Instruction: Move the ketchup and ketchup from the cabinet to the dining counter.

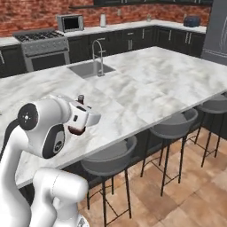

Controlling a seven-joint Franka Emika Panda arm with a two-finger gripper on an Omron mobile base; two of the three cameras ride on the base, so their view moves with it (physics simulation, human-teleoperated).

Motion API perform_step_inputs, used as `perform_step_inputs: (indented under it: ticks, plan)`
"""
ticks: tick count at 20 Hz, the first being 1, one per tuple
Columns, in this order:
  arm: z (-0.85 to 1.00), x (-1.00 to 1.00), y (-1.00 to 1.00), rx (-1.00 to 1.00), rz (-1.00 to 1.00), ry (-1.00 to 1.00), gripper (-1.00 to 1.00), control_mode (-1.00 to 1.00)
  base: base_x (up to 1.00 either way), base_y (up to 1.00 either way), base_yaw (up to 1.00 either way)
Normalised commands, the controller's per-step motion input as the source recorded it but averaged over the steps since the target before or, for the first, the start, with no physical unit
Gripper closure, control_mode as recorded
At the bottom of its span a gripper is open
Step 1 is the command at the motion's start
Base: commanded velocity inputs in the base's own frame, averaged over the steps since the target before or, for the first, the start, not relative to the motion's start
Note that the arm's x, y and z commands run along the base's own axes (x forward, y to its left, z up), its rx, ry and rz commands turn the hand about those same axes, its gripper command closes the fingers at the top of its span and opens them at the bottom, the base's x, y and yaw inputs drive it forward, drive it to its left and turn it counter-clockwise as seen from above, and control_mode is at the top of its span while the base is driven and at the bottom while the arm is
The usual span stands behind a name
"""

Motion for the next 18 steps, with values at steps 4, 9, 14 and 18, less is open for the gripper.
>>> perform_step_inputs:
  ticks: [4, 9, 14, 18]
  plan:
    - [0.0, 0.0, 0.0, 0.0, 0.0, 0.0, 1.0, 1.0, 0.54, -0.11, 0.46]
    - [0.0, 0.0, 0.0, 0.0, 0.0, 0.0, 1.0, 1.0, 0.53, -0.18, 0.33]
    - [0.0, 0.0, 0.0, 0.0, 0.0, 0.0, 1.0, 1.0, 0.19, -0.08, 0.04]
    - [0.0, 0.0, 0.0, 0.0, 0.0, 0.0, 1.0, 1.0, 0.0, 0.0, 0.0]
